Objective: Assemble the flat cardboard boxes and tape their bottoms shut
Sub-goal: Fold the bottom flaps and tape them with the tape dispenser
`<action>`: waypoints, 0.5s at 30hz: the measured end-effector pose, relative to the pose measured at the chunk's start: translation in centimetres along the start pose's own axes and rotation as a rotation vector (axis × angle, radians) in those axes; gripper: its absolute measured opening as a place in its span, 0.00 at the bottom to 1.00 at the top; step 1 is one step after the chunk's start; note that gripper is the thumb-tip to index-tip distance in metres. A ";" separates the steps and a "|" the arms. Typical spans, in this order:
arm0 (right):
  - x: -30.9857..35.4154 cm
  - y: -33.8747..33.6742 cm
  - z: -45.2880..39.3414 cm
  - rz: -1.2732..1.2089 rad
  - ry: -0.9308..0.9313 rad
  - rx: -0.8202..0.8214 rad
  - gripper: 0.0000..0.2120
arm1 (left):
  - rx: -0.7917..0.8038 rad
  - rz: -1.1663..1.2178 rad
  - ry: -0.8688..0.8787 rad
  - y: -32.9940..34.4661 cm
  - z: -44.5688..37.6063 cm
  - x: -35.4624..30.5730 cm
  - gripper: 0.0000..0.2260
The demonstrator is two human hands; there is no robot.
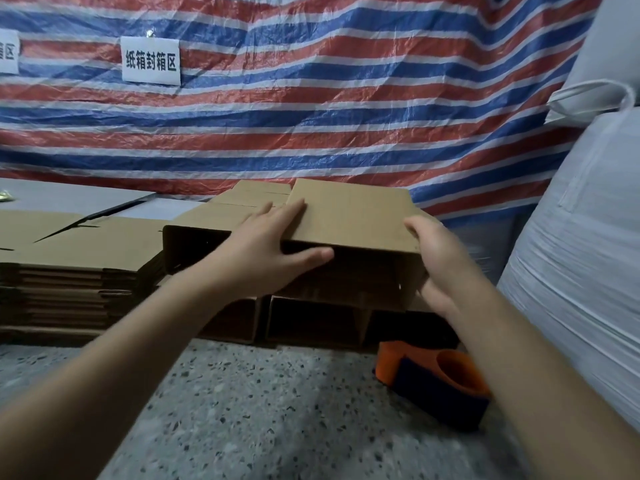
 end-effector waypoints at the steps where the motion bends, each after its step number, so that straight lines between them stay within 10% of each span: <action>1: 0.0 0.3 -1.6 0.009 0.025 0.005 0.08 | 0.017 -0.082 0.011 0.3 -1.5 0.6 0.47; 15: -4.0 3.1 -12.0 0.083 0.185 0.013 0.17 | 0.141 -0.572 0.088 4.3 -10.3 6.6 0.43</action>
Point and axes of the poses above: each hand's wrist, its own z-axis away from the middle knuckle, its own y-axis out of the palm, x = y × z, the point moved 3 cm from there along -z, towards the middle knuckle, and after that the axes turned 2 degrees about z, right-handed, at the moved point
